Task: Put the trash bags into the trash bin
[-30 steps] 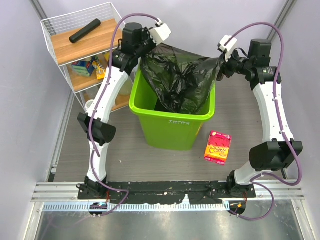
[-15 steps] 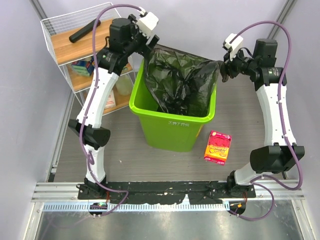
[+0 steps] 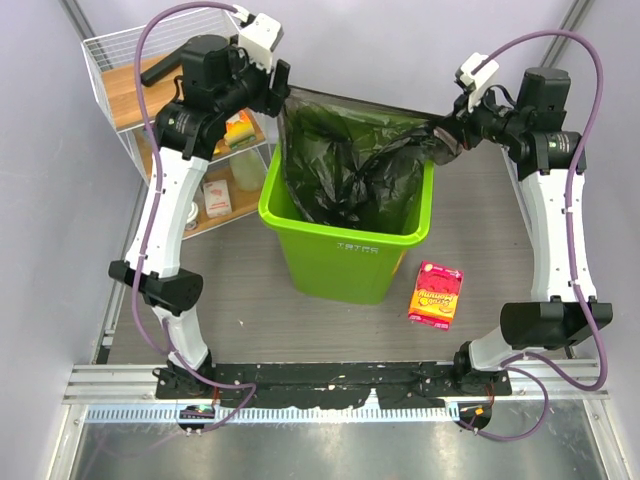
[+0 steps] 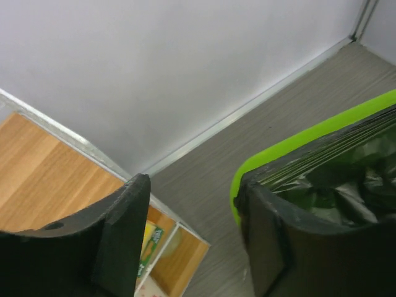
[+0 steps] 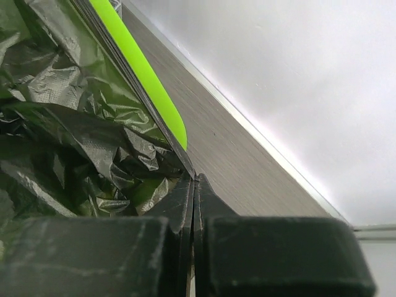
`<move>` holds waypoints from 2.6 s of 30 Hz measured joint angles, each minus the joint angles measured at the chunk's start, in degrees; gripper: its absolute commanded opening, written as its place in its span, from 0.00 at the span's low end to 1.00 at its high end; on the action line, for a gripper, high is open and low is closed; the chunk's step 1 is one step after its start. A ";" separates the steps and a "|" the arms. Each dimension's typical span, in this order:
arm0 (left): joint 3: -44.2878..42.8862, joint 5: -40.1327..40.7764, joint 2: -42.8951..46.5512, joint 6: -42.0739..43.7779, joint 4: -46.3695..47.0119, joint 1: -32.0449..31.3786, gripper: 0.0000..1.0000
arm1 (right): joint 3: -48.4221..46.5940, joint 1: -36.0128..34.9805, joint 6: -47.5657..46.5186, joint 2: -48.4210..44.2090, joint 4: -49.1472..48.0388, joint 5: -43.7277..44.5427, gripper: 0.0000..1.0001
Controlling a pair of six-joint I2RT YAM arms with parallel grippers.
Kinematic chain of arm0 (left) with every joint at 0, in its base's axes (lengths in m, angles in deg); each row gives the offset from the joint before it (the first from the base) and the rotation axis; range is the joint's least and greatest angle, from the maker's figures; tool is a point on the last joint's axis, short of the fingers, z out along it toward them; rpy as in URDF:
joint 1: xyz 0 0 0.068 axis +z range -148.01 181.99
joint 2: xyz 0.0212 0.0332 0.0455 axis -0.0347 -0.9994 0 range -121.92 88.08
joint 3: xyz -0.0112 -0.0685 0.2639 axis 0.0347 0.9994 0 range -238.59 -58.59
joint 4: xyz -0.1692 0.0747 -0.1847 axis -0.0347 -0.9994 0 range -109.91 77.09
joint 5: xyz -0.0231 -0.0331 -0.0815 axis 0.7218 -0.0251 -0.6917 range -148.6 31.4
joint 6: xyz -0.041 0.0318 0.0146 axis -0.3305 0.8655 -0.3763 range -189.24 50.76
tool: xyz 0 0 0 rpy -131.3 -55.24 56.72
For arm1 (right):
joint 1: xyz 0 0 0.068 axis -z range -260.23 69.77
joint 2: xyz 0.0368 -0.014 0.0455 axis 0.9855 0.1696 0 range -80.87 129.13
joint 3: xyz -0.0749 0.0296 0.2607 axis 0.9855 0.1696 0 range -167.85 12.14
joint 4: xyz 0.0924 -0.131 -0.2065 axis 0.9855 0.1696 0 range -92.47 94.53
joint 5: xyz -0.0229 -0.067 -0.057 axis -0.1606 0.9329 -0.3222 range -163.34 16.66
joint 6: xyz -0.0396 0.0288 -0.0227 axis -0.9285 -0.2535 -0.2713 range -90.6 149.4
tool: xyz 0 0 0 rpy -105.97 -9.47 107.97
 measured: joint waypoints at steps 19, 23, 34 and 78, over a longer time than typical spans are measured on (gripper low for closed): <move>-2.93 18.25 -0.31 2.71 1.09 4.61 0.00 | -15.08 2.78 3.61 11.43 5.44 7.19 0.32; -2.99 19.50 -0.74 2.97 1.88 3.93 0.00 | -14.91 2.38 4.61 11.67 6.54 7.21 0.45; -2.56 19.61 -1.27 3.65 1.90 2.45 0.00 | -16.85 1.38 14.01 10.78 6.36 1.62 0.67; 4.92 22.01 -1.25 9.44 1.51 -0.20 0.00 | -21.42 -0.92 19.91 15.41 8.39 -5.75 0.02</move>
